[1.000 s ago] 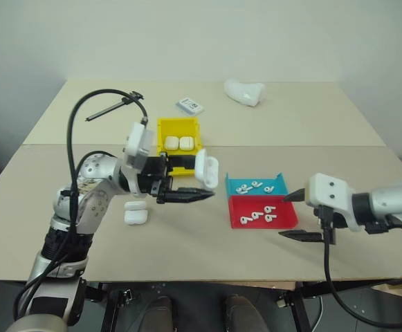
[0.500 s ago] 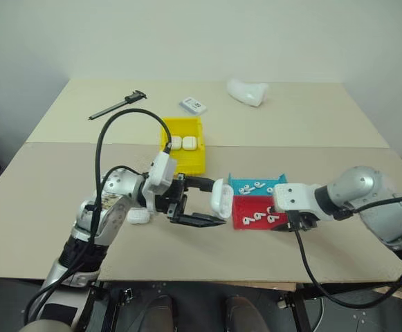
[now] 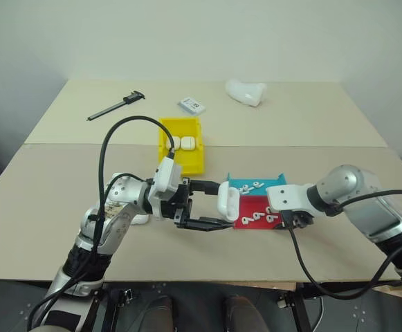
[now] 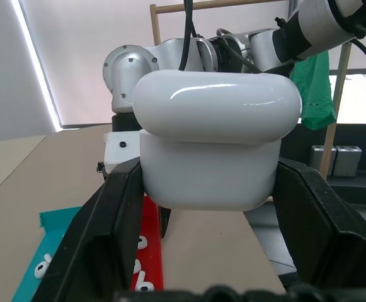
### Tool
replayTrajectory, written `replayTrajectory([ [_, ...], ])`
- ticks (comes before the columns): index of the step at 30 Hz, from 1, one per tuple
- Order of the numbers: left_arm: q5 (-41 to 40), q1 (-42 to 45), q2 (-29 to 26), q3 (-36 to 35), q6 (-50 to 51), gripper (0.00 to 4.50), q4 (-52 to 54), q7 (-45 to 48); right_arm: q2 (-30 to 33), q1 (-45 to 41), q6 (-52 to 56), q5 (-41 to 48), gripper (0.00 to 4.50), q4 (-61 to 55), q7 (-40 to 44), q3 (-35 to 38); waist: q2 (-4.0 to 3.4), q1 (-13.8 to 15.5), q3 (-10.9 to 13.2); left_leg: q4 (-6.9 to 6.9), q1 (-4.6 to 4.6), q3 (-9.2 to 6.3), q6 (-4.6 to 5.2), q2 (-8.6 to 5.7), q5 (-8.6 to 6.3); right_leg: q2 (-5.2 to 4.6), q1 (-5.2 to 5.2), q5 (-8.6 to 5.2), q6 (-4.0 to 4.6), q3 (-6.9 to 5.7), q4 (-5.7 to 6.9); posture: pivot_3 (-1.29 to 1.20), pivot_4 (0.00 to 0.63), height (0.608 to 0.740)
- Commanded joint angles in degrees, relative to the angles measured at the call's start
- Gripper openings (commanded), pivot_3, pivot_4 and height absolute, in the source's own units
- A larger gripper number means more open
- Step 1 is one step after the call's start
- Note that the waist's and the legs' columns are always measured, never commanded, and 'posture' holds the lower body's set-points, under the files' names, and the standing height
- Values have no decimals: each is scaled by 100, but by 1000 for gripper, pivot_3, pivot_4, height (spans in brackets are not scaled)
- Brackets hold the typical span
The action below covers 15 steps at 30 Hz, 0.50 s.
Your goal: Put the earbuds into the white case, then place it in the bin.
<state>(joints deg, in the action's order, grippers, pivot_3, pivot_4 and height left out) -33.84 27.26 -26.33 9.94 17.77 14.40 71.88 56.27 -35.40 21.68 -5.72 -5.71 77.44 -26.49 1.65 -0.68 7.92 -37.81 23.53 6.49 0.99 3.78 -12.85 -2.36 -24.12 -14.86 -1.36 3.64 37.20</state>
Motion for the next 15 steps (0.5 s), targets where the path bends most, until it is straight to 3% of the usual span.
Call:
replayTrajectory([
  [1,-146,-32,-39,-147,67,2782,280,-124,-79,-126,-140,-103,2517,62,87,61,0,0,0,0,0,0,0,0,0,0,0,0,0,0,0,0,150,740],
  [7,-187,-49,-89,-206,116,2782,317,-189,-191,-123,-205,-216,2517,189,122,68,-1,0,0,0,-1,0,0,0,0,0,1,0,0,0,1,0,150,740],
  [10,-185,-59,-101,-228,125,2782,337,-199,-209,-101,-275,-310,1913,230,122,78,-1,0,0,0,-1,0,0,0,0,0,0,0,0,0,1,0,150,740],
  [14,-192,-66,-117,-261,140,2782,356,-213,-232,-60,-284,-332,619,234,148,112,-1,0,0,0,-1,2,0,0,0,0,1,0,0,0,1,0,150,740],
  [15,-194,-64,-121,-264,142,2782,354,-215,-238,-53,-284,-338,596,236,150,118,-1,0,0,0,-1,1,0,0,0,0,0,0,0,-1,1,0,150,740],
])
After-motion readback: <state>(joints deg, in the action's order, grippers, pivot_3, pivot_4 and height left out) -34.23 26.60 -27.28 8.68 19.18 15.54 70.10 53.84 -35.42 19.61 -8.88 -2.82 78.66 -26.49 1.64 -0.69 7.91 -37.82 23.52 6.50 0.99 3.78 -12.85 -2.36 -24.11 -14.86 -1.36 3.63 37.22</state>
